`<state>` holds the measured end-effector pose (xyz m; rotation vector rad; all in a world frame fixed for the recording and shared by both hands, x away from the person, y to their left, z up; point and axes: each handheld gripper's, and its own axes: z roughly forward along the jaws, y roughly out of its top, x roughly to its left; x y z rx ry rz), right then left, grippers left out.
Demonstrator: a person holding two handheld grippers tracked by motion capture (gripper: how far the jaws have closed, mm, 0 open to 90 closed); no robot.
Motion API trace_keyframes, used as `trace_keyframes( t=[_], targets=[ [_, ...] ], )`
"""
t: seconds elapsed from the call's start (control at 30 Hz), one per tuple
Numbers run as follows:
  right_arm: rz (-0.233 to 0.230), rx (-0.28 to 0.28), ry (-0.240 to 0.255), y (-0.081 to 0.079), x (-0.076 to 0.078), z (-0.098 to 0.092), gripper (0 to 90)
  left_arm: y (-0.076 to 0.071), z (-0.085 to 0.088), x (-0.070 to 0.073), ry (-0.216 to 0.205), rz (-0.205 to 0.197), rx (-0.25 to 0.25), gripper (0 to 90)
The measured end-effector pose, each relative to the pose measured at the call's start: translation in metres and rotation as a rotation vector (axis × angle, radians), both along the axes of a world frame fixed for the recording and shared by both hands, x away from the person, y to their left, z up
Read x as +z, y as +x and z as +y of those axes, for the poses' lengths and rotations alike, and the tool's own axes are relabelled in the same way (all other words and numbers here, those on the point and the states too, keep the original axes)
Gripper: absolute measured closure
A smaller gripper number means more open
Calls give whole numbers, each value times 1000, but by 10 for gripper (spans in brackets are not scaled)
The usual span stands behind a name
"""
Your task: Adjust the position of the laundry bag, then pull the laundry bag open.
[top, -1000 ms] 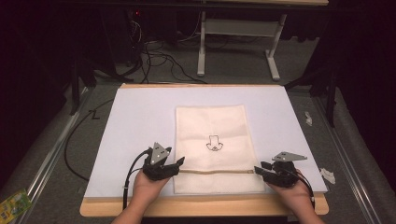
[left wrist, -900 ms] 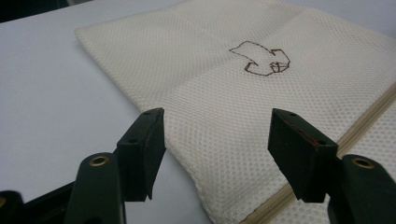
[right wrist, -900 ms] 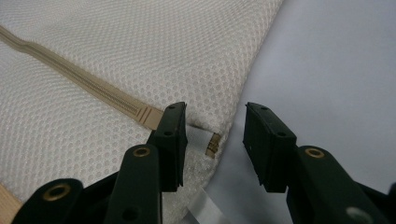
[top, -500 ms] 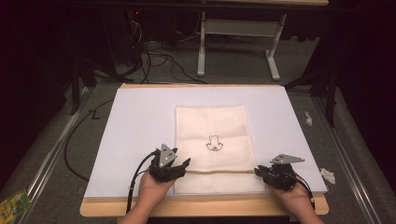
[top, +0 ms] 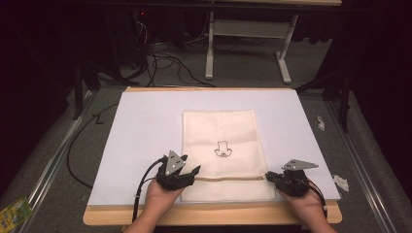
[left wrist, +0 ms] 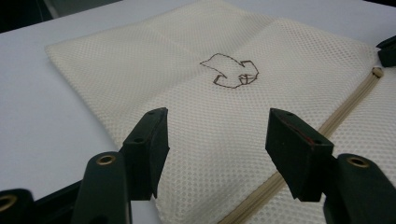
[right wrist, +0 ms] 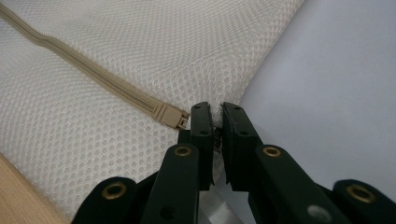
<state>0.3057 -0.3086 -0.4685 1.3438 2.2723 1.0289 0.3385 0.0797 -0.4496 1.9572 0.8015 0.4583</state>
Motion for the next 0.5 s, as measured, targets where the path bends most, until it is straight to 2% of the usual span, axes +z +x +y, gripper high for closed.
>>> trace_keyframes(
  t=[0.1,0.17,0.2,0.23,0.3,0.33,0.37,0.5],
  targets=[
    [-25,9,-5,-2,5,0,853,0,-3,2,-21,14,-13,423],
    [-27,16,-3,-3,7,0,853,1,-4,4,-64,42,-30,424],
    [-27,35,-8,-5,8,0,854,4,-6,3,-120,84,-41,413],
    [-27,35,-8,-5,8,0,854,4,-6,3,-120,84,-41,408],
    [-46,48,-17,-6,10,1,854,6,-10,1,-151,114,-62,405],
    [-53,48,-13,-6,11,1,853,5,-16,-1,-118,112,-72,403],
    [-57,50,-6,-6,12,0,853,3,-18,-1,-104,105,-78,403],
    [-70,42,23,-5,12,-3,853,-5,-22,4,-93,95,-99,410]
  ],
)
